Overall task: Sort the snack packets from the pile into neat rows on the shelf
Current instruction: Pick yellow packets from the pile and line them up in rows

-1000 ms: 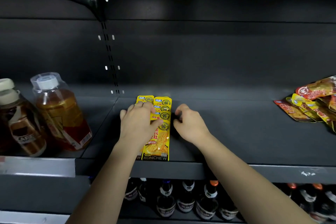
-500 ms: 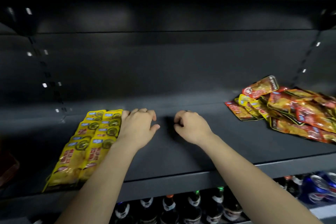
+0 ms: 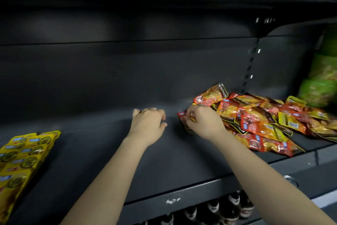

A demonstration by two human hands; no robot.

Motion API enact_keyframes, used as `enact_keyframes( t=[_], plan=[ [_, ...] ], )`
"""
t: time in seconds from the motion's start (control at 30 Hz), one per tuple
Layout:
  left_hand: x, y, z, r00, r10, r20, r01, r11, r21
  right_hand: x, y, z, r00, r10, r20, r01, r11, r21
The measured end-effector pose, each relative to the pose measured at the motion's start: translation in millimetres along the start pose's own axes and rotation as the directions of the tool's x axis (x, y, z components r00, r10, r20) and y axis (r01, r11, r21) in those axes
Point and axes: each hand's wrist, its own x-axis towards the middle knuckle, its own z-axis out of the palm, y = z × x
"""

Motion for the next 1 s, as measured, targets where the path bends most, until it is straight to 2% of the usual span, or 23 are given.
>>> enact_keyframes(
  t=[0.4,0.57,0.67,0.73,0.87,1.0],
  plan=[
    [60,81,21,0.998,-0.055,0.018,0.056,0.997,-0.058,34,81,-15,0.995,-0.090,-0.046,0.089,0.996,-0.018],
    [76,96,34,0.986,-0.166,0.008,0.166,0.985,-0.056,31,95,-9,0.991,-0.099,-0.092,0.103,0.994,0.040],
    [71,97,52,0.975,-0.212,0.066,0.216,0.975,-0.053,28,102,-2,0.994,-0.084,-0.074,0.092,0.989,0.115],
    [68,96,60,0.973,-0.195,0.125,0.206,0.975,-0.082,28,103,1,0.995,-0.075,-0.070,0.085,0.986,0.142],
    [67,96,66,0.972,-0.185,0.147,0.202,0.973,-0.110,29,103,5,0.995,-0.066,-0.073,0.078,0.982,0.170],
    [73,96,71,0.955,-0.261,0.144,0.295,0.894,-0.336,30,105,5,0.996,-0.059,-0.070,0.073,0.974,0.215]
  ],
)
